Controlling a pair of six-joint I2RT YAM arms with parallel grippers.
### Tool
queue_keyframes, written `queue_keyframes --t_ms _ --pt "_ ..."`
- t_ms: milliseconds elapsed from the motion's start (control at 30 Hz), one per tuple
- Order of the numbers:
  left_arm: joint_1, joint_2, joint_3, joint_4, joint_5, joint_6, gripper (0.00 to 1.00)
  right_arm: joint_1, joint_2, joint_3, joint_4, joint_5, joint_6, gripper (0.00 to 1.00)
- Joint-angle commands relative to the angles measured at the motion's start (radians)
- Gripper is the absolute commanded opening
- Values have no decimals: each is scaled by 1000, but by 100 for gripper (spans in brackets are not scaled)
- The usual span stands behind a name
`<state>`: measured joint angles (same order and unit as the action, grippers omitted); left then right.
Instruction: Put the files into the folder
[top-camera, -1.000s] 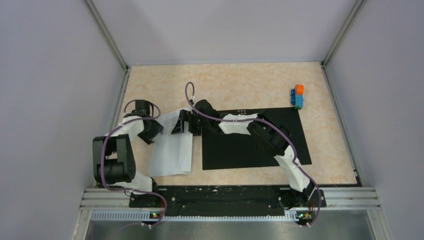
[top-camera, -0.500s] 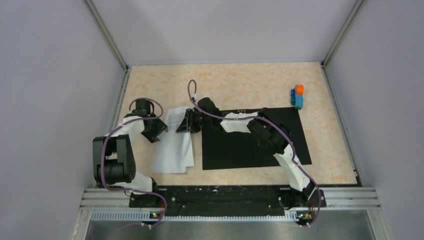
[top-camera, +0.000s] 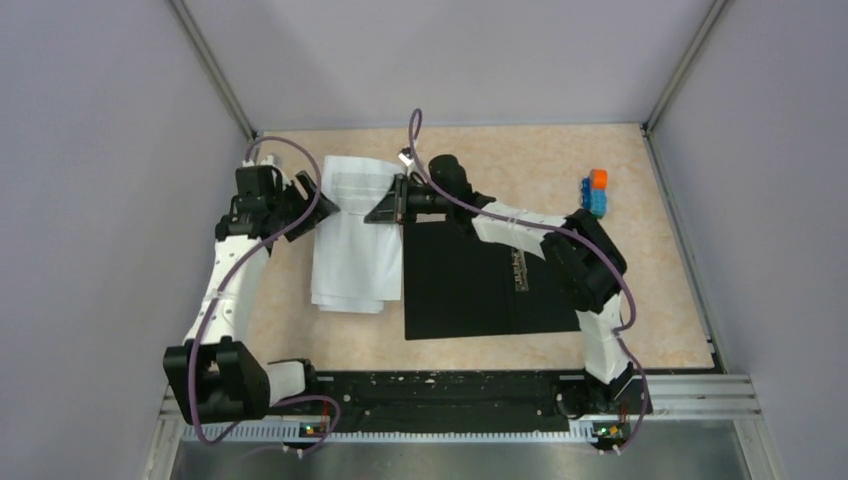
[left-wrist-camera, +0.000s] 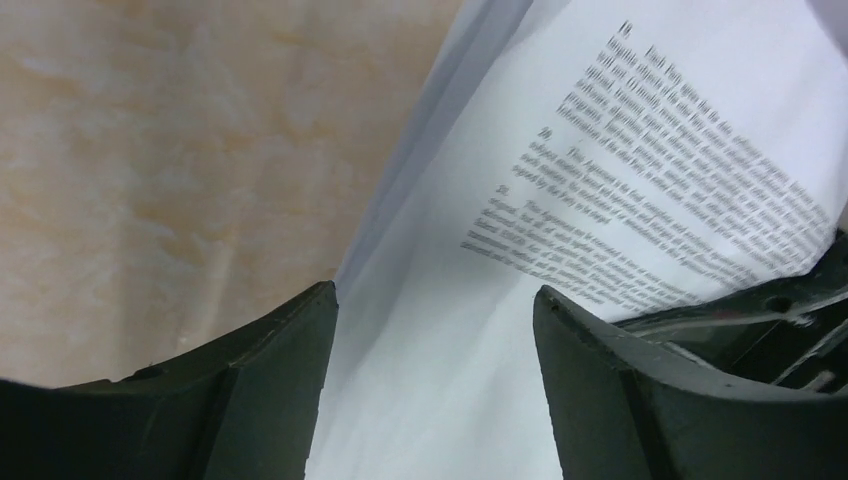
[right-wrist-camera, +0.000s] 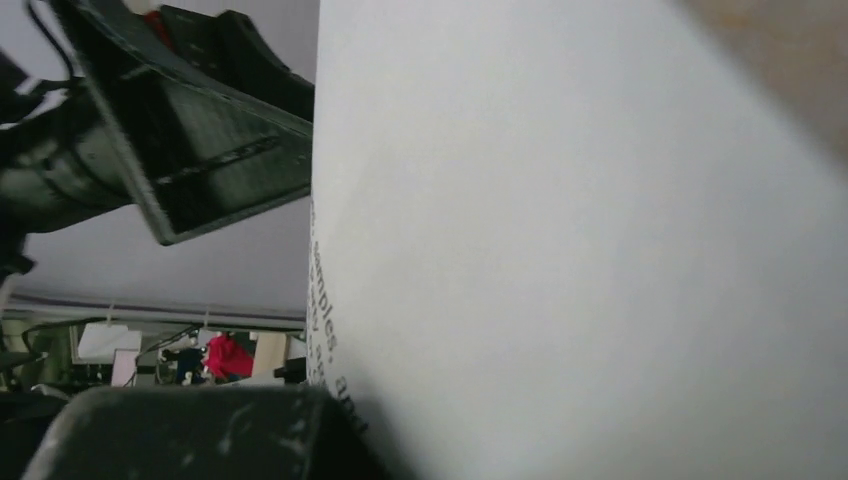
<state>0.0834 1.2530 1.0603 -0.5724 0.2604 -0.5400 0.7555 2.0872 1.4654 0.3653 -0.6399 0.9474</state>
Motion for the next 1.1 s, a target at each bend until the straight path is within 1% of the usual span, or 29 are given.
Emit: queue_keyframes --t_ms 0,100,233,400,533,667,767,867,933,1000,1067 --pt "-2 -74 27 66 179 91 77 -23 -184 -15 53 -81 -40 2" --pt "-1 -126 30 122 252 108 79 -43 -269 -46 22 -96 -57 1" --pt "-2 -197 34 212 354 102 84 -57 -380 -78 -67 -93 -121 1" --pt "-3 -238 36 304 536 72 87 -61 -512 -114 -166 -86 -185 0" --pt "-3 -276 -6 478 703 -15 90 -63 -613 -134 -237 -77 -234 0" --pt "-4 -300 -18 624 830 -105 92 -65 -693 -135 -308 -70 -274 0" --pt "-10 -318 -32 737 887 -178 93 -65 -740 -138 -349 -70 -300 0" --pt "-15 -315 -22 747 908 -181 94 -65 -794 -145 -394 -72 -324 0" --pt "-28 -309 -23 802 936 -221 95 -65 -832 -147 -423 -76 -340 0" --pt "-58 -311 -32 909 958 -276 96 -65 -868 -149 -448 -76 -358 0" --pt "-102 -315 -18 915 963 -259 97 -65 -902 -150 -469 -77 -378 0"
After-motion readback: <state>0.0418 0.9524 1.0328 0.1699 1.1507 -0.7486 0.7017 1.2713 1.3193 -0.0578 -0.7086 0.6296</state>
